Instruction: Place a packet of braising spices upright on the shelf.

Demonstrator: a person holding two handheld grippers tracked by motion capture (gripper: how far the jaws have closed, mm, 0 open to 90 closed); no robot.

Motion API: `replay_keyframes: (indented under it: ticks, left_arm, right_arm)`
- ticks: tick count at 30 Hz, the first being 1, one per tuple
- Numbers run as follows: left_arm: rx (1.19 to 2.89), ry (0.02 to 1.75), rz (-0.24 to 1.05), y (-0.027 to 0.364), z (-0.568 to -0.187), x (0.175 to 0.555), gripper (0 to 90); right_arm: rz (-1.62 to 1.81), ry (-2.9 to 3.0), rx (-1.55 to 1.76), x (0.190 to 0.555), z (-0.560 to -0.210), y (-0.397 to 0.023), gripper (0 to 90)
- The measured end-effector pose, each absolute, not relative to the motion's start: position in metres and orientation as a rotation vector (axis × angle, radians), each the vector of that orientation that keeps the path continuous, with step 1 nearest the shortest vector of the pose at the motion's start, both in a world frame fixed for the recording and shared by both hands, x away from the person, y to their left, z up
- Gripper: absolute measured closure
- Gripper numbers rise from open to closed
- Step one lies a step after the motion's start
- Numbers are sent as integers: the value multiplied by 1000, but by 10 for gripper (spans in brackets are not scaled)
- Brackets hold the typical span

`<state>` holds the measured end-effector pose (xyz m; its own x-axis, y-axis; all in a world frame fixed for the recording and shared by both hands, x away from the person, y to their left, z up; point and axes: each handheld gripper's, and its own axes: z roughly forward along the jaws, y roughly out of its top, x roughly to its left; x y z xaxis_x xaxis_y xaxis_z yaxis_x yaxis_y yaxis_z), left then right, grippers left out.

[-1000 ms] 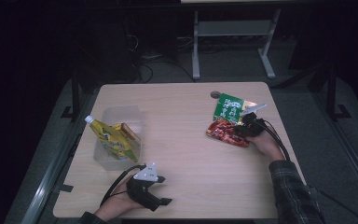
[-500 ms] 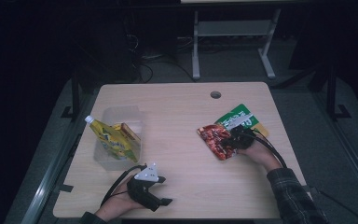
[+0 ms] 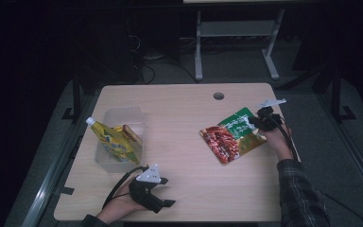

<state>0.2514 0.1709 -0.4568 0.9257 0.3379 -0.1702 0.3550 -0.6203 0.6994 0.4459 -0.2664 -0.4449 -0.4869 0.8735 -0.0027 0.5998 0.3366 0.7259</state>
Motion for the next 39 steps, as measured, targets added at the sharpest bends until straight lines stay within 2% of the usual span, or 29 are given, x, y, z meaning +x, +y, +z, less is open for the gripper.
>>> replay_keyframes:
  ticks: [10, 21, 30, 39]
  left_arm:
    - [2283, 484, -24, 171, -456, 251, 190]
    - [2286, 484, -21, 171, -457, 252, 190]
    - [2226, 604, 62, 169, -445, 255, 182]
    - [2224, 655, 131, 160, -435, 268, 147]
  right_arm:
    - [757, 2226, 1405, 459, -457, -276, 900]
    - [760, 2233, 1396, 465, -466, -279, 900]
    - [818, 2277, 1279, 456, -469, -257, 900]
    - [870, 2384, 1120, 436, -469, -229, 900]
